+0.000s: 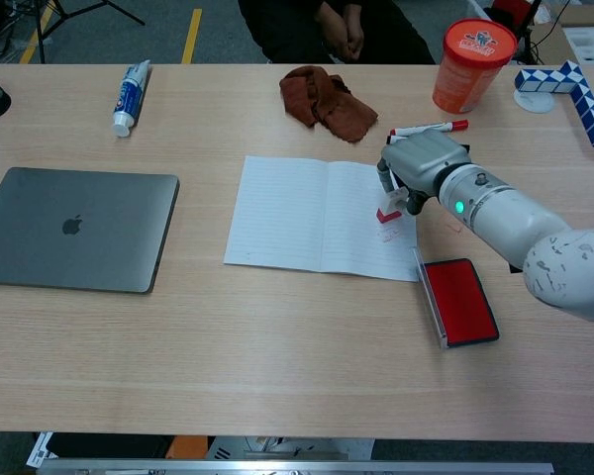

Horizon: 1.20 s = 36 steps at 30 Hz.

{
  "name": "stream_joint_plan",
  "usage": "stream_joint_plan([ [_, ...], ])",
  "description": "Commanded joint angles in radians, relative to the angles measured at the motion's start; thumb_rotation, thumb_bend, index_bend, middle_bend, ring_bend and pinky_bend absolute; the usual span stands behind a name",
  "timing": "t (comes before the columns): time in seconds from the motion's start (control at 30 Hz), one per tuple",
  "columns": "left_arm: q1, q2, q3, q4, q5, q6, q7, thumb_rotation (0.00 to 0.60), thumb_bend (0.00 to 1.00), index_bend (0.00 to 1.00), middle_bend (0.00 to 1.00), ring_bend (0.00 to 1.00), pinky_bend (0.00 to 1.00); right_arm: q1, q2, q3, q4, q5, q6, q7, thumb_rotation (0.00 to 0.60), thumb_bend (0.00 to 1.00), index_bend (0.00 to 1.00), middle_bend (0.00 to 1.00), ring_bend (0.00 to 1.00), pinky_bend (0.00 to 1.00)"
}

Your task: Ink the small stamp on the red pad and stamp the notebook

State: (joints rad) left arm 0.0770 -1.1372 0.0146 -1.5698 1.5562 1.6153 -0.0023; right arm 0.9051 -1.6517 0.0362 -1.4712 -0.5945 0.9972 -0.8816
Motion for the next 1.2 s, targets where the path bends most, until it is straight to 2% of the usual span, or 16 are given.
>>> stream_joint_plan([
  [0.03,0.0,0.0,0.001,0.001,-0.001,-0.001,0.0,0.6,0.29,0.0,0.0,0.0,0.02,0.001,-0.01,-0.004,0.011,0.004,-0.003,-0.006,0.6,0.45,0.84,0.6,0.4,0.37],
  [0.53,0.002,-0.003,0.0,0.008,-0.005,-0.002,-0.003,0.6,0.29,0.0,0.0,0.0,0.02,0.004,-0.049,0.002,0.064,0.016,-0.01,-0.026,0.6,0.47,0.85,0.61,0.41,0.37],
  [1.2,0.005,-0.006,-0.001,0.019,-0.009,0.0,-0.012,0.6,0.29,0.0,0.0,0.0,0.02,0.008,-0.06,-0.001,0.038,0.011,0.015,-0.07,0.6,0.47,0.87,0.62,0.43,0.37],
])
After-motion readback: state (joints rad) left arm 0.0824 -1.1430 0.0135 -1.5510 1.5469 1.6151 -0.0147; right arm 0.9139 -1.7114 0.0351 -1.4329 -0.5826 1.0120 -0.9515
